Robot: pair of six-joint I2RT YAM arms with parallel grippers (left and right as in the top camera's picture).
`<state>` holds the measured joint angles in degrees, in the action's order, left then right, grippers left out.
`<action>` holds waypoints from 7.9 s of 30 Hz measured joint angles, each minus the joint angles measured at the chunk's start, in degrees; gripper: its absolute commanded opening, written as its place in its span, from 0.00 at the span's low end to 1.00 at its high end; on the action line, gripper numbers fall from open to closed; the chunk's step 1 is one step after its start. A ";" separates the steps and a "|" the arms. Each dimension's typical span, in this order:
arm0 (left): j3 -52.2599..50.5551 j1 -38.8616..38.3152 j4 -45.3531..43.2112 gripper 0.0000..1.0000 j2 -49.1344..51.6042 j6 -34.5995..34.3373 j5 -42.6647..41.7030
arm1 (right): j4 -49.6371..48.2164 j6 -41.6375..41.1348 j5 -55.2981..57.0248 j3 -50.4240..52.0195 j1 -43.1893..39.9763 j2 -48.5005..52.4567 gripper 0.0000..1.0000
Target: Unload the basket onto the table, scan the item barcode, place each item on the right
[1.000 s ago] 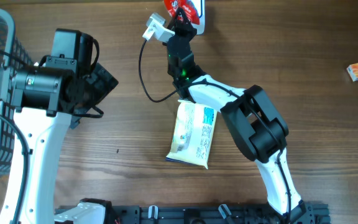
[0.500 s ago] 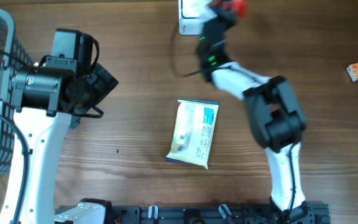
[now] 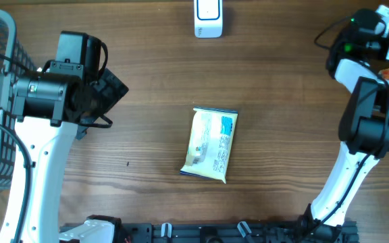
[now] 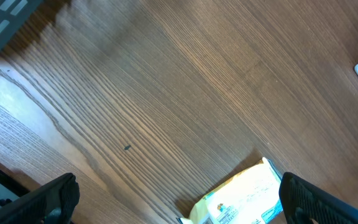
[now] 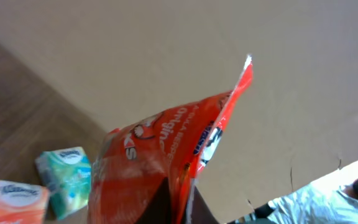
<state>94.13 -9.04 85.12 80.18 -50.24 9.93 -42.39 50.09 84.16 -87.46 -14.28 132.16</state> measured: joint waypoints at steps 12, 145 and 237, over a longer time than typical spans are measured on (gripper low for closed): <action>0.00 0.02 -0.02 1.00 0.04 0.00 0.00 | 21.66 -17.07 -4.63 3.69 -0.81 -0.04 0.89; 0.00 0.02 0.00 1.00 0.07 0.00 0.00 | 100.06 -68.67 -102.31 39.04 44.57 -34.56 0.06; -24.55 -17.70 -35.08 0.29 32.72 45.68 -50.51 | 109.24 -57.29 -115.65 3.82 24.30 -33.31 1.00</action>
<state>69.58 -26.74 50.04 112.90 -4.56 -40.58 66.85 -7.20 -31.48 -83.64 10.02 98.85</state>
